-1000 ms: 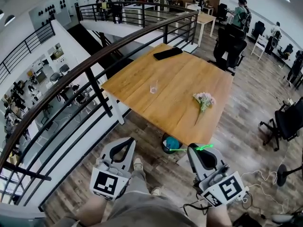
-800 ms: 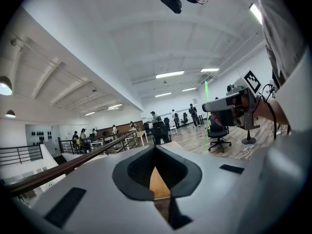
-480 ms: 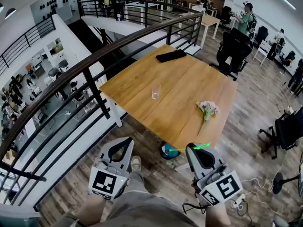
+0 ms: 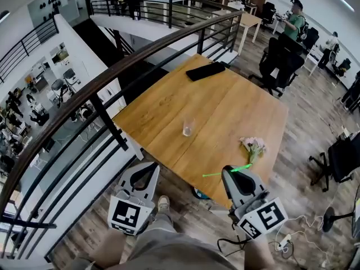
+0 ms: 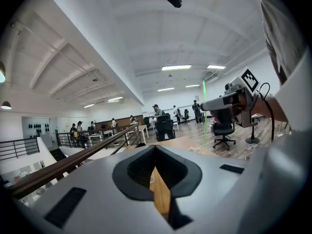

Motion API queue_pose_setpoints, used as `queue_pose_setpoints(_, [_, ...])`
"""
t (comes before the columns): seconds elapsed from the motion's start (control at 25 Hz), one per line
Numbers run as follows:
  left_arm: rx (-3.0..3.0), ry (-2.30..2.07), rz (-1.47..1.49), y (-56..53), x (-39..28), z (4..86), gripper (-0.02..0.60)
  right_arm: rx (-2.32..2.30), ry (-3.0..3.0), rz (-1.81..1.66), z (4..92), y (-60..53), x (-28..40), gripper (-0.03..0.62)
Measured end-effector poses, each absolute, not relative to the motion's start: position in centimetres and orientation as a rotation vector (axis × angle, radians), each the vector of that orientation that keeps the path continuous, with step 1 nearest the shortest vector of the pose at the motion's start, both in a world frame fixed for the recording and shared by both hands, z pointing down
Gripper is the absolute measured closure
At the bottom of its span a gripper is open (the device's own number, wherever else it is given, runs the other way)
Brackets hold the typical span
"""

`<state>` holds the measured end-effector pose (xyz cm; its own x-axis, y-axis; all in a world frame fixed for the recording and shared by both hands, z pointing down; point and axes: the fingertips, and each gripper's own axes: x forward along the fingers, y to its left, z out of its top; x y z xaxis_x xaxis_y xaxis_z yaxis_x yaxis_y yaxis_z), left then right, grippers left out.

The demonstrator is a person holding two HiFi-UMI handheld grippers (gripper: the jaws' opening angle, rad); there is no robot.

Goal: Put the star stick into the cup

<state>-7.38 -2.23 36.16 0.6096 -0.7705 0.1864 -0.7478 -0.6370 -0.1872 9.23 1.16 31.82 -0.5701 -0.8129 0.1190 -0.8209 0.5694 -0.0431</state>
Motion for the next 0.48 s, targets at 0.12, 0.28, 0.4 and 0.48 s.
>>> queue_pose_setpoints(0.12, [-2.751,1.267,-0.405,-6.1,-8.2,36.3,0.565,1.442,-2.688,0.160,31.8,-2.8,8.6,0.556])
queue_pose_setpoints(0.28, [-2.768,1.239,-0.405,-11.2,-9.3,36.1,0.565,1.417,-2.674,0.155,31.9,-7.5,6.6,0.554])
queue_pose_setpoints(0.4, [-2.772,1.208,-0.404,-14.2,-9.9,36.0,0.565,1.425,-2.673,0.139,31.5,-10.2,5.5,0.554])
queue_pose_setpoints(0.48, [-2.778,1.200,-0.407,-15.8,-10.2,36.2,0.565,1.444,-2.670,0.139,31.4,-11.7,5.2,0.554])
